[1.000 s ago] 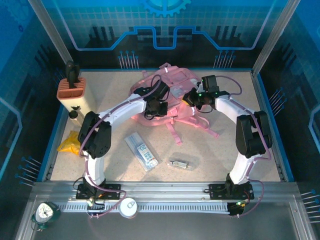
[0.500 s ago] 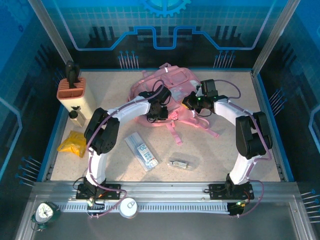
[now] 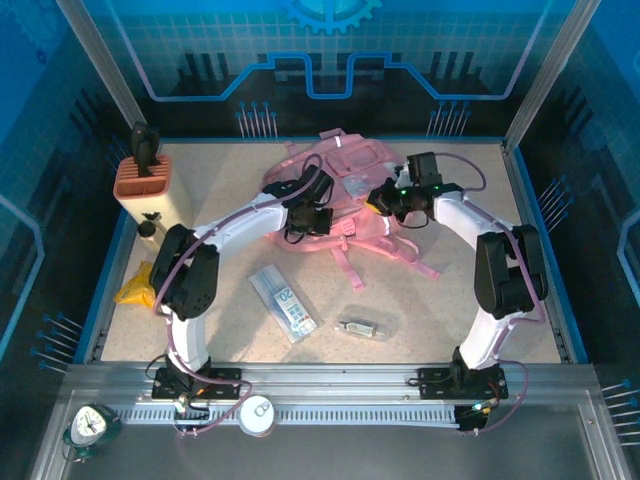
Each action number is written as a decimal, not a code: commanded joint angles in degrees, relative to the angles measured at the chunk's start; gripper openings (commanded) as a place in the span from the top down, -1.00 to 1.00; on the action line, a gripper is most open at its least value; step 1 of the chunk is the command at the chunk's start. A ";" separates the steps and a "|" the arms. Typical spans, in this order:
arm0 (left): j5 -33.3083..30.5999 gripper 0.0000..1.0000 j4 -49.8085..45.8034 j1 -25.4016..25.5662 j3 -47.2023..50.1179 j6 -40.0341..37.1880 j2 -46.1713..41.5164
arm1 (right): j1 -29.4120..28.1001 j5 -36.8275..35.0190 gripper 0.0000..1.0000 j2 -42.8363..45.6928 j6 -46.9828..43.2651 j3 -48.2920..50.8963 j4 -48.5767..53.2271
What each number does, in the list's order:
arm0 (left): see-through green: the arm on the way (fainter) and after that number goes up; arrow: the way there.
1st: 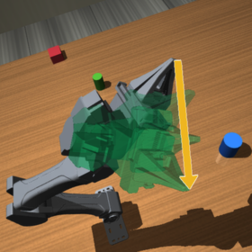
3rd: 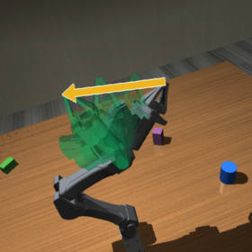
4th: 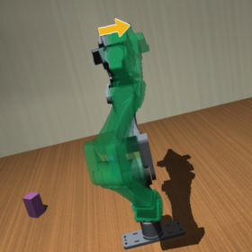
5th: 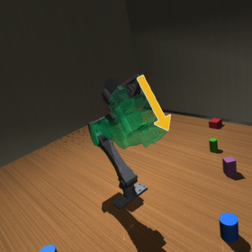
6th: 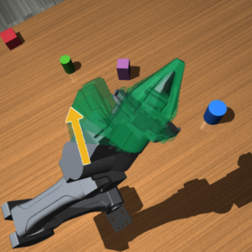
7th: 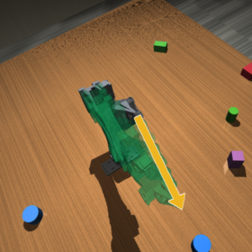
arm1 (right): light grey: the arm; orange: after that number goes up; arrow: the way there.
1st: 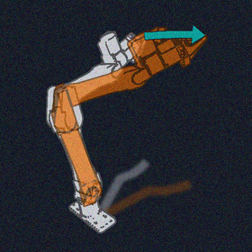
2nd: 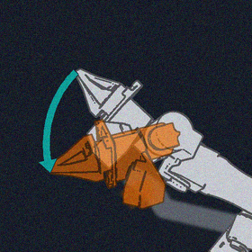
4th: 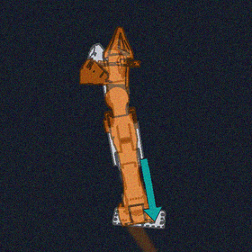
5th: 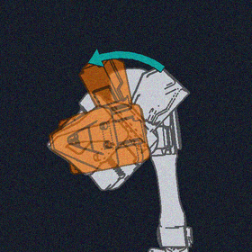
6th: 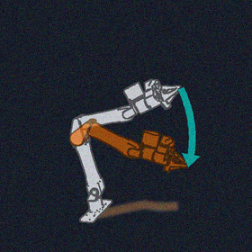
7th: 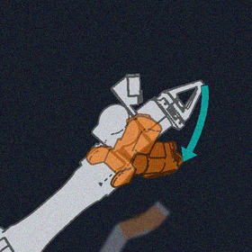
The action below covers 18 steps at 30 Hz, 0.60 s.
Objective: Pack the student bag
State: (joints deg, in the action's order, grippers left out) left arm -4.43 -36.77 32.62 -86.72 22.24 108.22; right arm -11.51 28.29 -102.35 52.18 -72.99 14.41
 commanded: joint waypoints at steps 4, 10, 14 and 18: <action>-7.48 1.00 -9.46 -4.60 1.08 -1.59 -1.64 | 6.68 -2.40 1.00 -5.03 -6.90 -13.07 7.14; 0.58 1.00 -4.39 0.94 -5.97 8.51 -1.78 | 6.42 -4.56 1.00 -11.74 -8.86 -23.46 10.33; -1.45 1.00 -7.20 3.63 -14.23 14.23 3.52 | 5.99 -2.94 0.53 -12.09 -11.16 -26.57 15.02; -1.33 1.00 -9.11 3.68 -17.52 16.15 6.45 | 5.39 -1.07 0.17 -5.20 -10.10 -17.48 13.16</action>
State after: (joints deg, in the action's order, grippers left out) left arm -5.10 -39.68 36.05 -101.51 34.33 113.16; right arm -6.63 27.53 -112.95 42.87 -94.28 27.99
